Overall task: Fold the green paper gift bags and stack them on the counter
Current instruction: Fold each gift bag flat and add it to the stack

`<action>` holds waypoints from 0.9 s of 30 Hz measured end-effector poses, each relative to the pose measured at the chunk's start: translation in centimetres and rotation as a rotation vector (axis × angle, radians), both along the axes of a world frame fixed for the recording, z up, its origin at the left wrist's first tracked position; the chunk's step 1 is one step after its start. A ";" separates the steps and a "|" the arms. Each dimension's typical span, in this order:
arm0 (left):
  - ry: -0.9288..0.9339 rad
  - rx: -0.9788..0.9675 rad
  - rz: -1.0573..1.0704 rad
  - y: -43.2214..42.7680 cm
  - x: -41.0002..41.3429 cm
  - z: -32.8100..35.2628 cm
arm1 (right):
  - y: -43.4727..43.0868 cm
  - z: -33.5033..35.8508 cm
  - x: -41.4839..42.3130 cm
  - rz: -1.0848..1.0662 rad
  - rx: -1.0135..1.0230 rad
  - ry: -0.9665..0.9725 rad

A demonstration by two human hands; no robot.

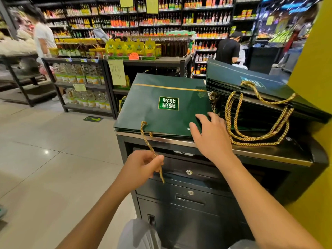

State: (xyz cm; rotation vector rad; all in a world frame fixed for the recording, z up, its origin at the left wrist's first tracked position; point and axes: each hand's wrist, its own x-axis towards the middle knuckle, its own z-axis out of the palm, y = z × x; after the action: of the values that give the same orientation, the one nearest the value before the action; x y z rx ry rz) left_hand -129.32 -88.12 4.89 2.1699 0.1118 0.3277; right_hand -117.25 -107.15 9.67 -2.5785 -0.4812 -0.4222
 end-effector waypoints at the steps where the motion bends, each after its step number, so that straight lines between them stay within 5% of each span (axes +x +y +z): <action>1: -0.026 -0.040 -0.051 -0.5 -0.2 1.1 | -0.1 0.1 0.0 0.014 0.064 -0.006; 13: -0.087 -0.821 -0.057 -4.8 2.7 10.4 | -1.8 -0.7 -0.5 0.240 0.551 -0.220; 17: -0.053 -0.932 -0.043 -4.5 3.9 11.0 | -2.4 -0.6 -0.8 0.442 0.605 -0.147; 24: -0.067 -1.081 -0.084 -4.5 4.7 11.3 | -2.1 -1.0 -0.5 0.416 0.438 -0.136; 27: -0.099 -0.965 -0.116 -4.6 4.9 11.4 | -2.1 -0.9 -0.4 0.424 0.451 -0.149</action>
State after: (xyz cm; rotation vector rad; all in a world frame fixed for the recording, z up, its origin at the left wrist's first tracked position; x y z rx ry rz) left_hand -124.39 -92.76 16.29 1.1972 0.0658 0.2400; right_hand -117.66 -109.21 8.75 -1.9574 -0.8546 -0.5043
